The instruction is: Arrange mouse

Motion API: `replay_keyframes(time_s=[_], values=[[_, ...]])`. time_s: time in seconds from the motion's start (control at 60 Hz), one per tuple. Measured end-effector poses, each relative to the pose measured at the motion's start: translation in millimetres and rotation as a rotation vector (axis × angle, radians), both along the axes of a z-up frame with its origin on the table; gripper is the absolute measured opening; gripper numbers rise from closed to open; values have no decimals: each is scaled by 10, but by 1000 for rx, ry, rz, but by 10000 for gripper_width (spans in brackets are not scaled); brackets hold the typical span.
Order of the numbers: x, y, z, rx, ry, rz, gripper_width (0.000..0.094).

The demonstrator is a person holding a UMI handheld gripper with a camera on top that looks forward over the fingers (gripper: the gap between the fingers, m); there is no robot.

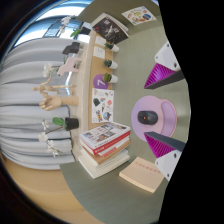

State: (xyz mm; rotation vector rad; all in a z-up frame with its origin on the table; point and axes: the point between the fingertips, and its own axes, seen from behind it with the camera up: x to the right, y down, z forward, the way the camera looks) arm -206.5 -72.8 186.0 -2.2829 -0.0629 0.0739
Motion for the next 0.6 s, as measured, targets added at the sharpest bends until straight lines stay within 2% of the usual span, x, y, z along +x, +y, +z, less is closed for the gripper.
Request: replay_keyframes(time_s=[0.3,0.6], values=[[723,-893,749,101,6,-47,850],[1119,-1499,1018,159,18,-53,851]])
